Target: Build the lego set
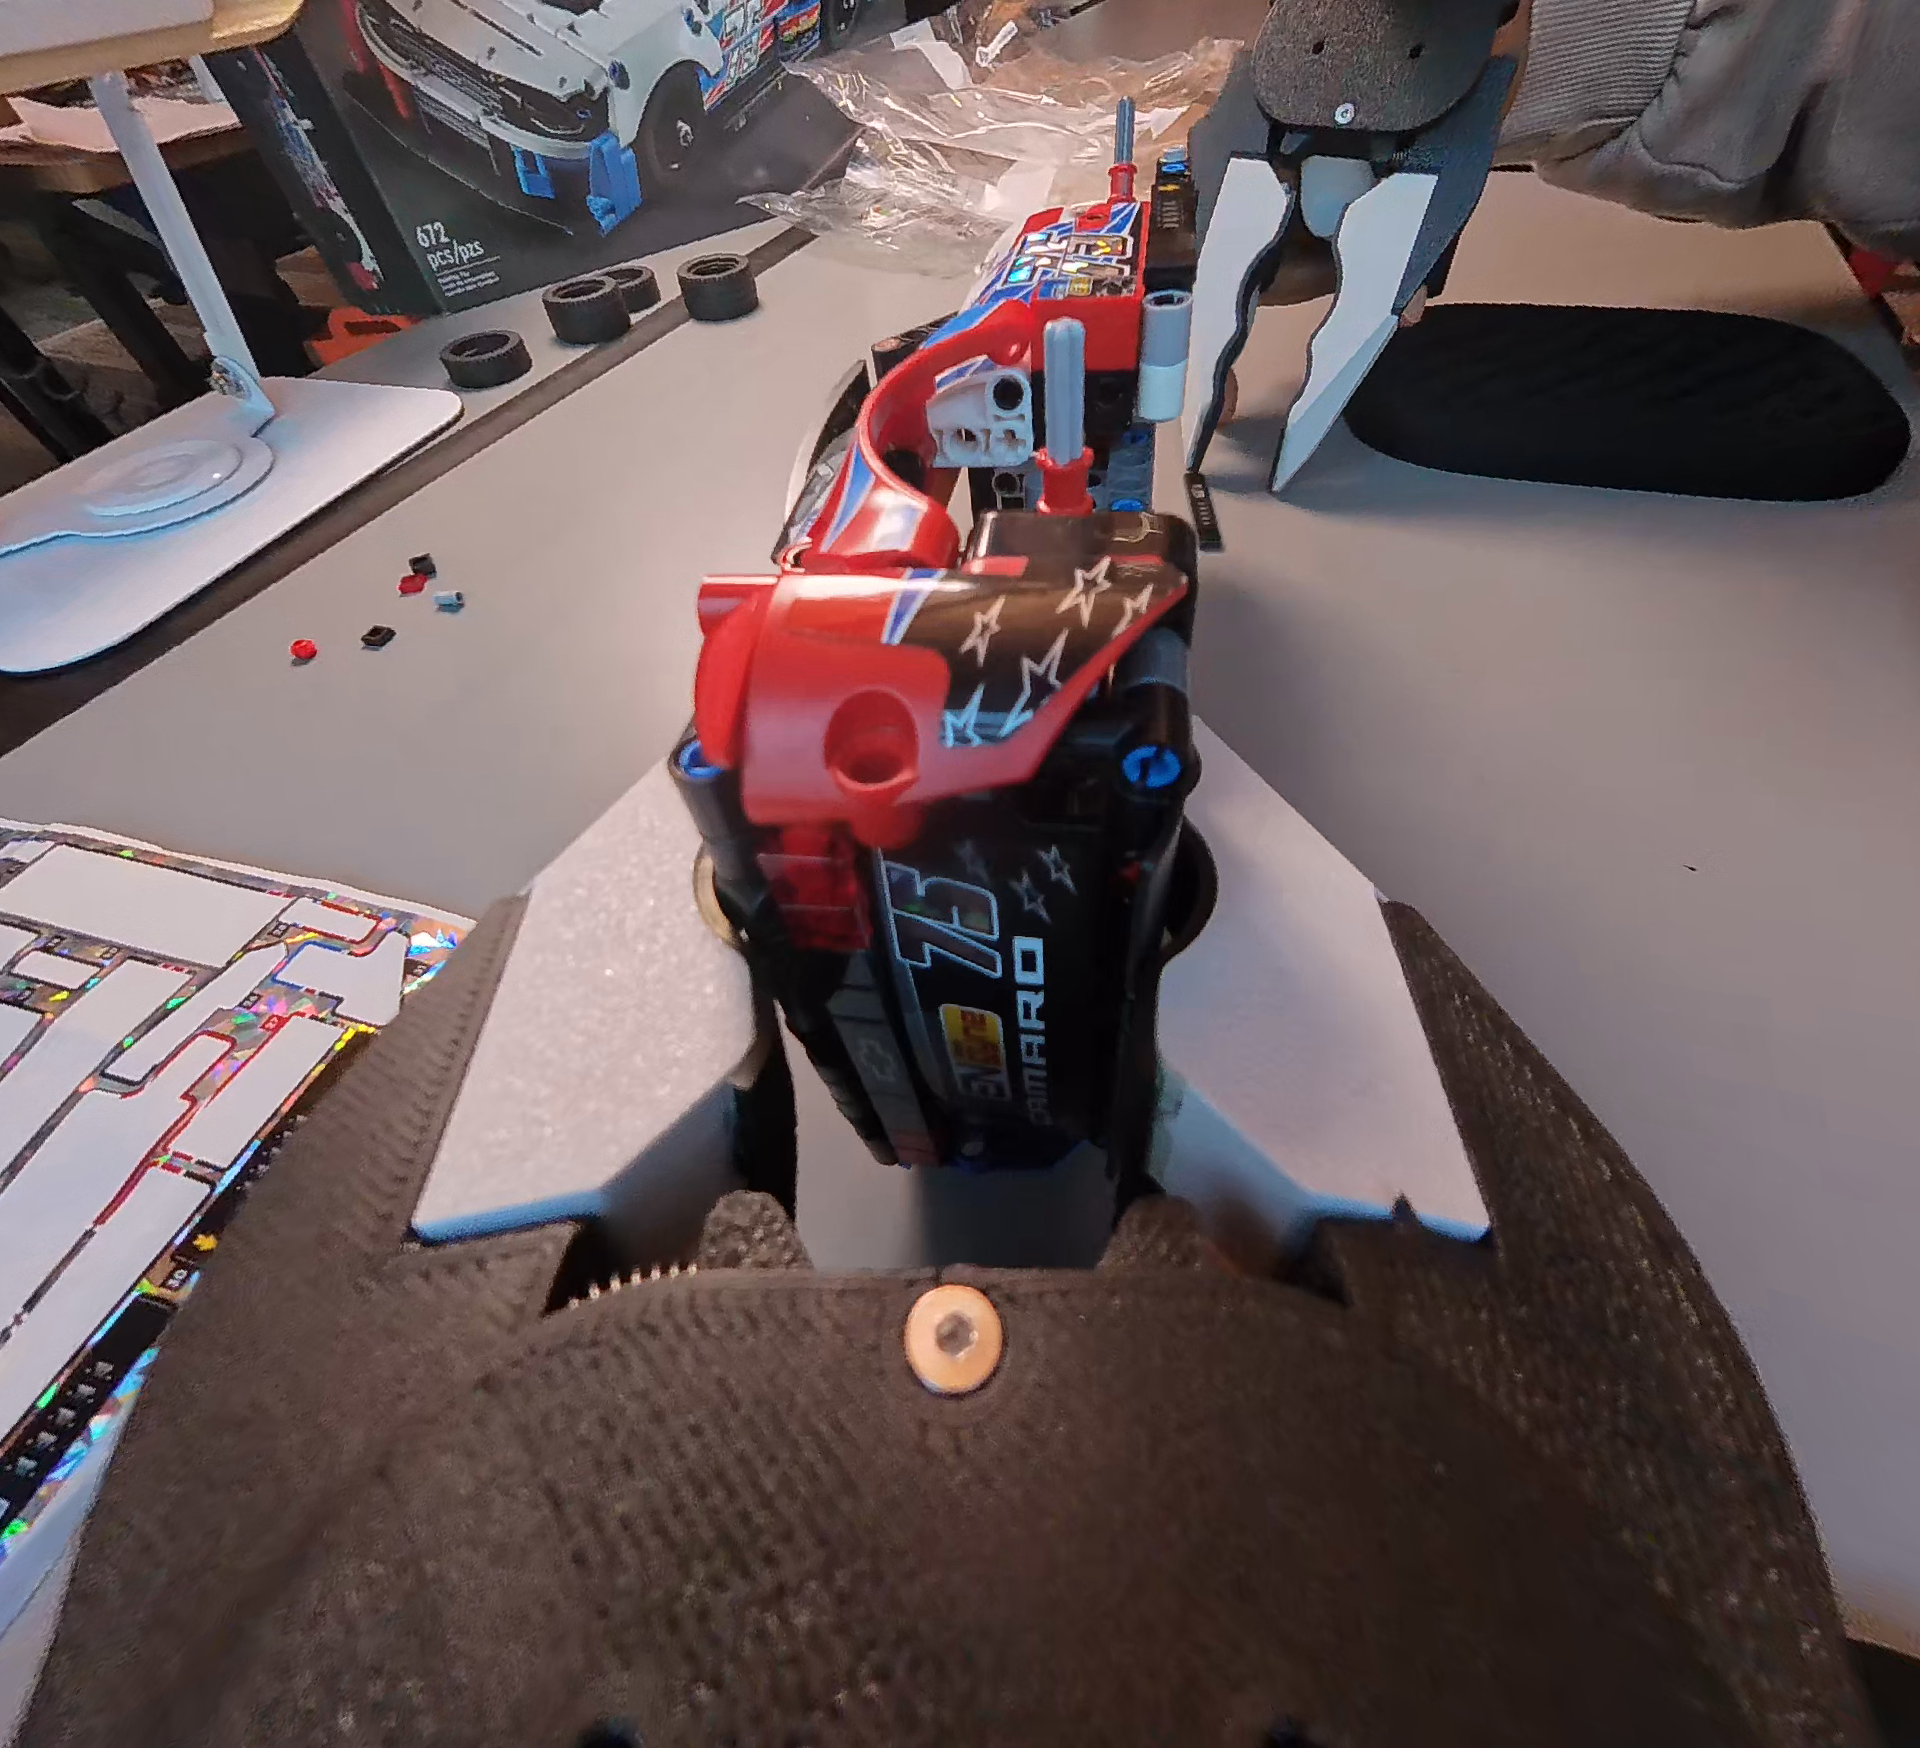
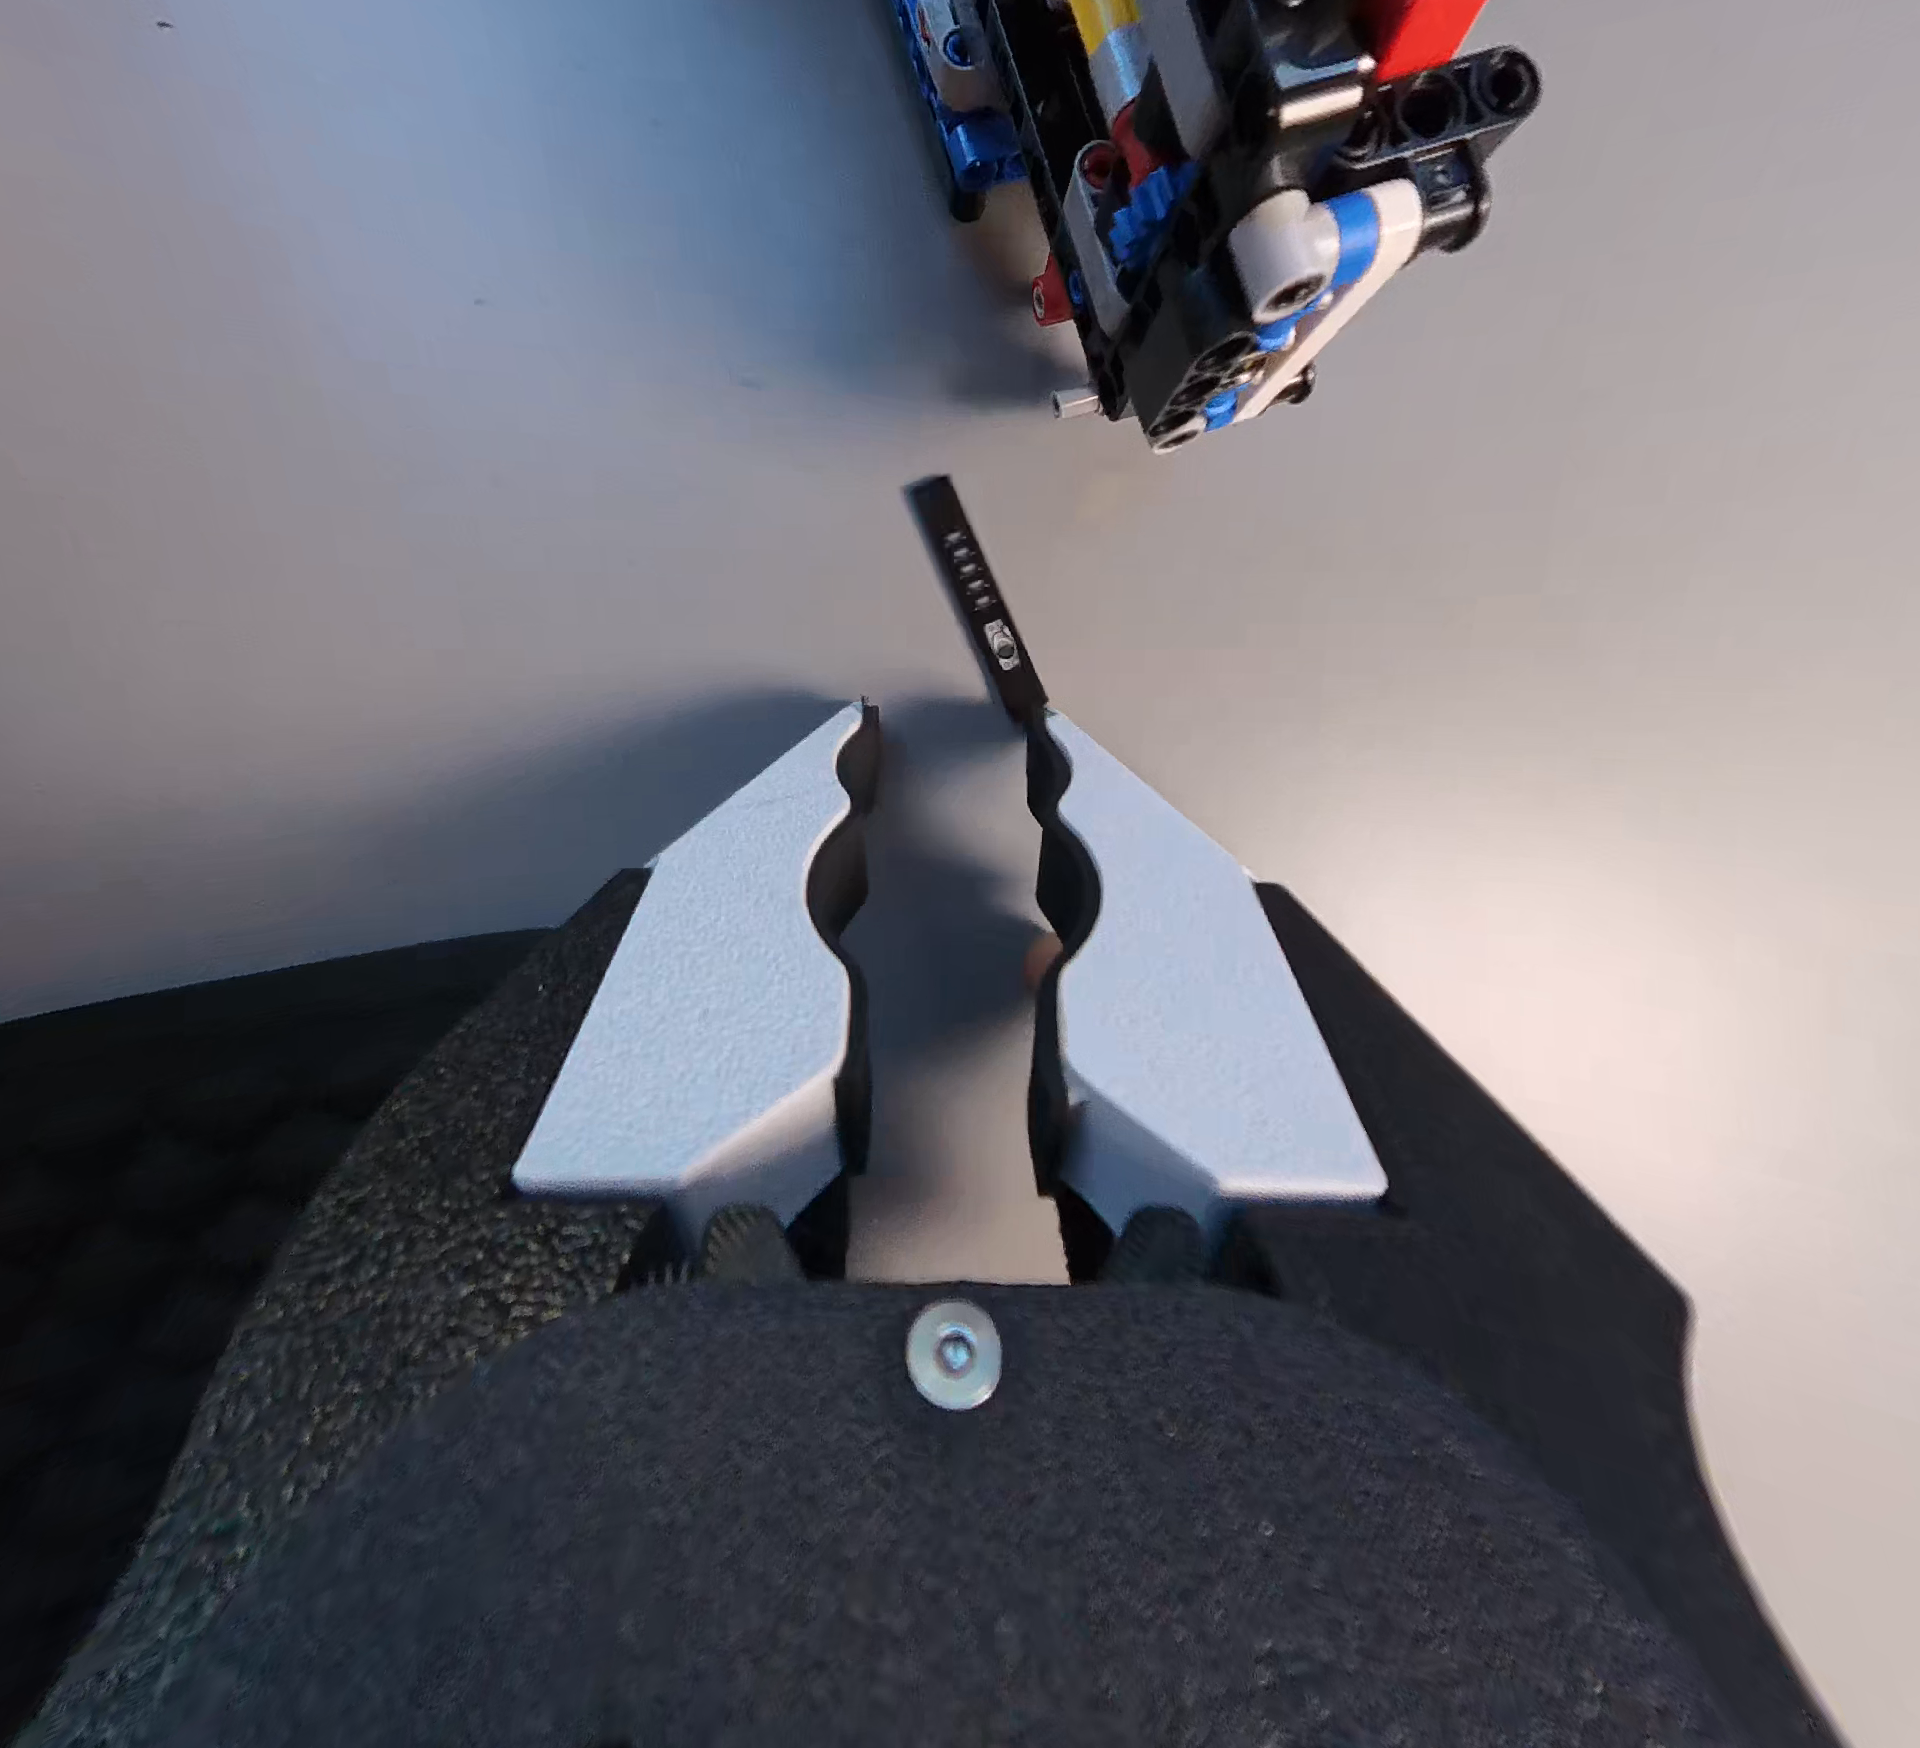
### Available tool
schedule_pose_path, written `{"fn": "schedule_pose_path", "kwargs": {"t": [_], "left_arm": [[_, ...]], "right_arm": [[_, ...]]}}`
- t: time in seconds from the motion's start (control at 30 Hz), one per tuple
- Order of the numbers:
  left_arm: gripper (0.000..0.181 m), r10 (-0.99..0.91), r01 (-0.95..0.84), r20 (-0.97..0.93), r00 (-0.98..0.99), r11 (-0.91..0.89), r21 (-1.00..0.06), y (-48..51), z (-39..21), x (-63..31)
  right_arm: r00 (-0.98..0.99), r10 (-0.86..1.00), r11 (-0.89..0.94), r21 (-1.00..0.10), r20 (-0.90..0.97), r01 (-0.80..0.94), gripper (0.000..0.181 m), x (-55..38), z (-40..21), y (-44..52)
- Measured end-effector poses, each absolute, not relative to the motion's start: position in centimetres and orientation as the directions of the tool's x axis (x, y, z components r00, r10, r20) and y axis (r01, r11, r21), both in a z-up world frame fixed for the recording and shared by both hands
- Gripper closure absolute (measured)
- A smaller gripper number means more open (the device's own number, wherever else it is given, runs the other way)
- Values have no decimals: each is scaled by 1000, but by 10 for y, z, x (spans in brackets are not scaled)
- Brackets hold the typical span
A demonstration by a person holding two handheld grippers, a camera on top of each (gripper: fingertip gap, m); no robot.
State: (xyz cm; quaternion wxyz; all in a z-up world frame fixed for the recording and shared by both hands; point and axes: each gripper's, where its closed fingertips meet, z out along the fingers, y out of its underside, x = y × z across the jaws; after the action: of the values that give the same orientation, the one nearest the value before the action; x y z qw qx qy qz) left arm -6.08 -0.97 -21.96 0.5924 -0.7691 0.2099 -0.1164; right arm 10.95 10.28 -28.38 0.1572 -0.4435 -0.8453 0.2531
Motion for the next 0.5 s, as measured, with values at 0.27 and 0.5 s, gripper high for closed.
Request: {"fn": "schedule_pose_path", "kwargs": {"t": [0.27,0.5], "left_arm": [[105,-458,-163,-43,888,-225,-961,-8,-220,-63],[104,-458,-152,-30,889,-232,-961,-8,-221,-63]], "right_arm": [[-617,786,524,-567,36,635,161,91,-284,101],[-676,737,550,-558,-27,621,176,102,-278,79]]}}
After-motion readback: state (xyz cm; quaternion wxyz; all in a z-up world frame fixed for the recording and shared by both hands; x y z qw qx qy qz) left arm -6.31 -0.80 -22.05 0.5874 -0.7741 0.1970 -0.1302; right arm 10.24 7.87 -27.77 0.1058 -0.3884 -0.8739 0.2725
